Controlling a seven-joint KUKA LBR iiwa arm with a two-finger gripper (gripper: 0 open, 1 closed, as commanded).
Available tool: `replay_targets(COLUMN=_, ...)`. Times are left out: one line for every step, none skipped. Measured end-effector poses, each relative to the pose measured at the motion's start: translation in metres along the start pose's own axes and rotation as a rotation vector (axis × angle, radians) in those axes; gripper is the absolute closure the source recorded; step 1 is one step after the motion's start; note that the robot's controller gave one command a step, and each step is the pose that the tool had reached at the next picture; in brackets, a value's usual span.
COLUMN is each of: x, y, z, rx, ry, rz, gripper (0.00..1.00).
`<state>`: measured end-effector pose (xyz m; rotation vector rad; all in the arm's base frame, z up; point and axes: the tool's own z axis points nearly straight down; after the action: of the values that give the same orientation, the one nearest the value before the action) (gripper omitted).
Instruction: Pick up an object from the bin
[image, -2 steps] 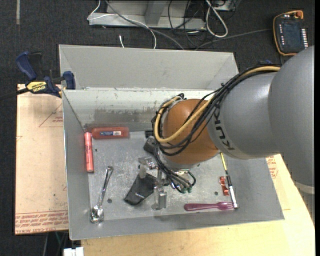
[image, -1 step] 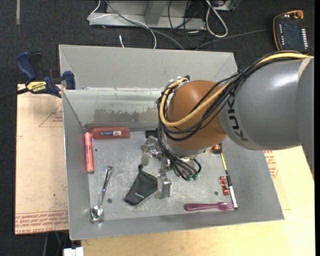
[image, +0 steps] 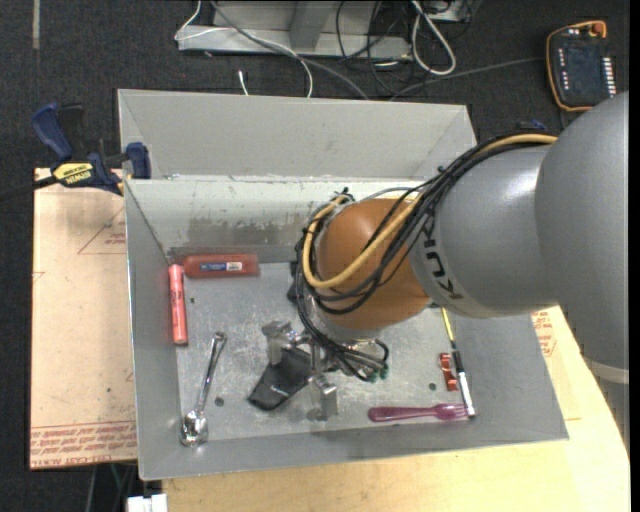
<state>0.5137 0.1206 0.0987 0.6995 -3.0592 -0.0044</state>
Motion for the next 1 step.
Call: replay_targets(x=-0.0098, y=-0.0094, z=0.0287, rx=0.002, ry=-0.016, rz=0.003, gripper=0.0)
